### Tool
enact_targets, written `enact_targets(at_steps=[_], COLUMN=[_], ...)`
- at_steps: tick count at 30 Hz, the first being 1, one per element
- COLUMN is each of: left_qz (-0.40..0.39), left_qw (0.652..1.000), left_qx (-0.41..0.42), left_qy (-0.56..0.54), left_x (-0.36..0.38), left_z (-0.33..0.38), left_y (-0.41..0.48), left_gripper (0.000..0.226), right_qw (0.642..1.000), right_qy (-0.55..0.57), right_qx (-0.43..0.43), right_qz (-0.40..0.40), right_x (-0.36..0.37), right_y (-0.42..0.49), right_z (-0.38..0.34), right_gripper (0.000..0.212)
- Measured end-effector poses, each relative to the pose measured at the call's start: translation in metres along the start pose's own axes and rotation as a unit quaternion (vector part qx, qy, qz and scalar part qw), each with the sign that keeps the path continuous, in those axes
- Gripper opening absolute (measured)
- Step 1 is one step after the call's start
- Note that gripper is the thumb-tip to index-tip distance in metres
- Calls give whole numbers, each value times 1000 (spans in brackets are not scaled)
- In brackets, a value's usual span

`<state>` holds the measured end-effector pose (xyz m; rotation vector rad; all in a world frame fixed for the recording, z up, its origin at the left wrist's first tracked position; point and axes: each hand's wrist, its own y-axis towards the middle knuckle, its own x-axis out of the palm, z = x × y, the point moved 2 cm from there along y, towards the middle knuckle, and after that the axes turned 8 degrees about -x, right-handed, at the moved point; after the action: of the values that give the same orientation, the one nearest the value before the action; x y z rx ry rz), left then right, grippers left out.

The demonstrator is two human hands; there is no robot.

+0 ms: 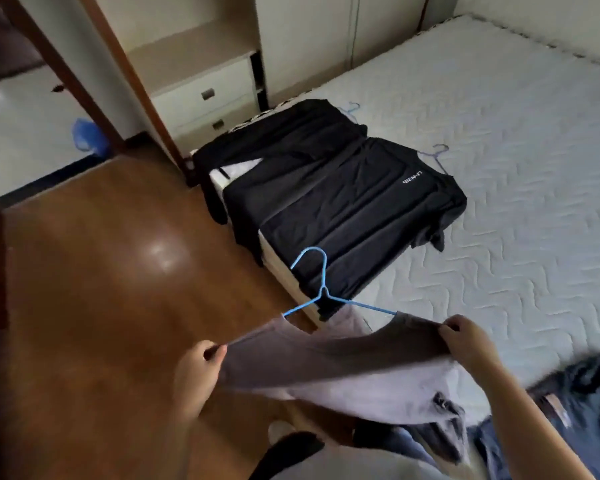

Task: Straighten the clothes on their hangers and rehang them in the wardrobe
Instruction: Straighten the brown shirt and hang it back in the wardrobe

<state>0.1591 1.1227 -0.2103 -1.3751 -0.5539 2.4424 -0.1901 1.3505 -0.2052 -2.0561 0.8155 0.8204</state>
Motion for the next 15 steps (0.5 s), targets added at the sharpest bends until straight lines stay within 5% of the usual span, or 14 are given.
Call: enact_targets(at_steps=[6, 15], left_qz=[81, 214], left_qw=[986, 914], left_qx=[-122, -257], left_qy=[-82, -231], left_x=[-83, -119], left_z=[-112, -195], left_y=[-12, -64], left_gripper=[23, 4], right_qw=[986, 924], right_qy=[-10, -88], right_qx=[-144, -301], right_qz=[-78, -218], right_x=[66, 155], right_y=[-13, -14], right_z=[-134, -266], right_gripper=[16, 30])
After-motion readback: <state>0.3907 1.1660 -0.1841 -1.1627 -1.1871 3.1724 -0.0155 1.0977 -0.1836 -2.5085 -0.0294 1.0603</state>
